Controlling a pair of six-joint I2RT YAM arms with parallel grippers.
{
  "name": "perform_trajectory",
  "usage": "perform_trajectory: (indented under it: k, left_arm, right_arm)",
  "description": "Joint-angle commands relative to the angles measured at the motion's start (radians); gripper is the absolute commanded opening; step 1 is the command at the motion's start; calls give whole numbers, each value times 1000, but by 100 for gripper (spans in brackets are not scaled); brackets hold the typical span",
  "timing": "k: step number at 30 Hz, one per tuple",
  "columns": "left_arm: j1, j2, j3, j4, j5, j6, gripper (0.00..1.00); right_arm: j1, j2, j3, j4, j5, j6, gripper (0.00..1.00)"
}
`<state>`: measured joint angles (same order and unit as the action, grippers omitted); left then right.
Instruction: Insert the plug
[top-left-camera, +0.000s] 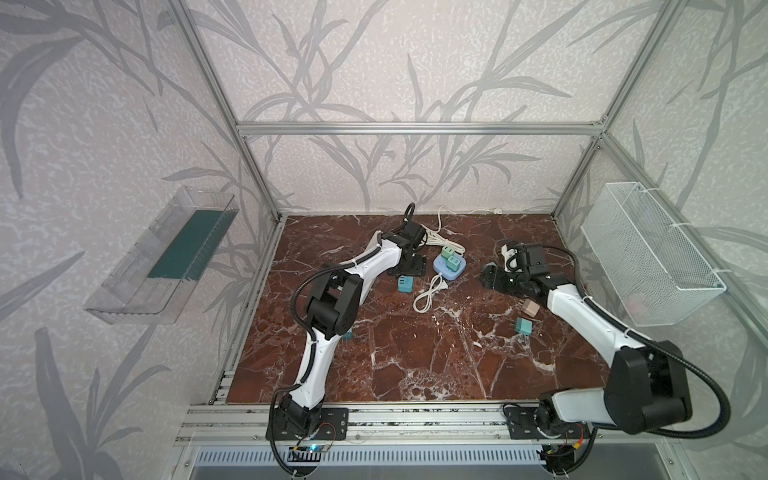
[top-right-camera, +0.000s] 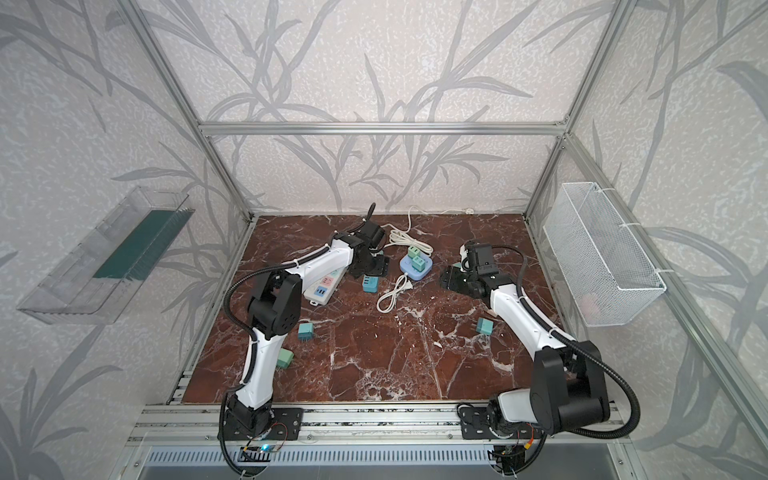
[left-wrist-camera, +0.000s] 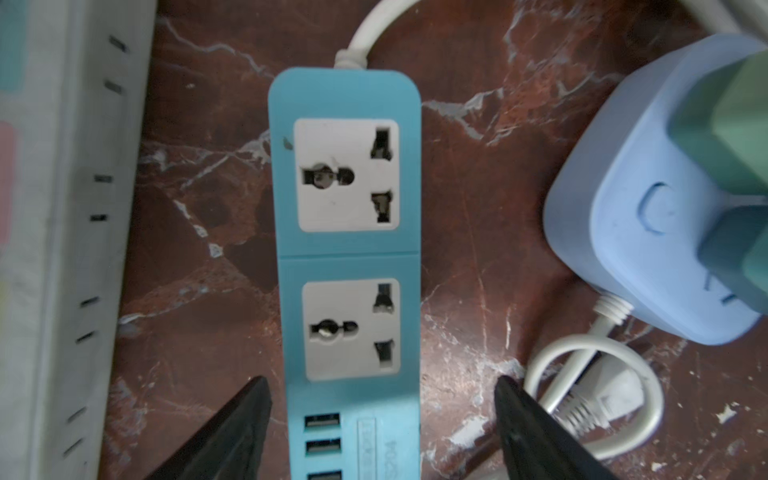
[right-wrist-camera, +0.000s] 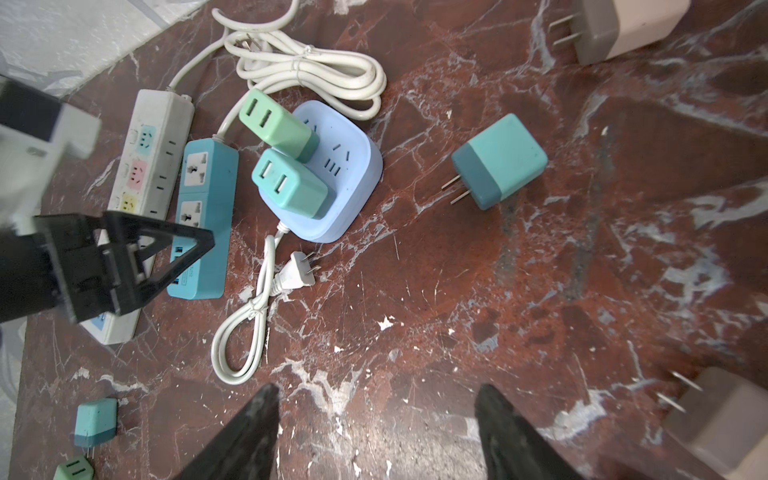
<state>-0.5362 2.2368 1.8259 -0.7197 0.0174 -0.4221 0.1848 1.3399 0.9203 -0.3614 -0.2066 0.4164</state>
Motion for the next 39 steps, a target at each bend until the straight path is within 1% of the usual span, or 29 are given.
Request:
perform_trajectory:
  k: [1,2,3,5,8,12,17,20,22,25,28,29,31,34,35,37,39]
  left_arm:
    - [5,11,30,-92,-25,19,80]
    - [4,10,12,-75,-18,15,79]
    - [5,8,-7,-57,-1,8,75]
    - [4,-2,-47,-26,28,-8,62]
    - [-5,-61,-151,45,25,-41,49]
    - [-29,-163,-330,142,-12,-104,44]
    - [-95,-288,-561,276,-42,-254,43]
    - [-130,-308,-606,266,-39,-321,46]
    - [-149,-322,-625,250,-54,-377,47]
    - [-188,-359,-674,287,-62,-446,52]
    - [-215,-403,-672,268,-102,-469,58]
    - [-216,-425,-674,260,-111,-468,61]
    - [-214,-467,-675,242,-126,-450,73]
    - [-212,-524,-647,160,-138,-411,87]
    - [-211,-547,-633,109,-162,-408,90]
    - [-201,-604,-608,13,-249,-381,91]
    - [-171,-674,-622,-28,-296,-326,89]
  right_arm:
    - [-1,-67,-19,-69,27,-30,75]
    - [-1,-81,-21,-76,31,-31,74]
    - [-2,-93,-24,-85,34,-34,75]
    - [-2,-112,-32,-95,40,-36,75]
    - [-2,-132,-46,-99,38,-33,74]
    - [-2,-161,-69,-88,29,-21,74]
    - [-2,-192,-92,-82,22,-13,73]
    - [-2,-196,-94,-85,19,-14,73]
    - [-2,-197,-91,-91,16,-21,73]
    - [-2,-207,-87,-99,13,-26,73]
    - [-2,-209,-73,-109,18,-34,74]
    - [-2,-209,-65,-114,21,-38,74]
    - [-2,-204,-53,-120,27,-44,74]
    - [-2,-201,-39,-115,28,-46,75]
    - [-2,-202,-36,-112,20,-44,74]
    - [-1,-206,-31,-106,2,-42,75]
    - [2,-214,-35,-91,-27,-39,74]
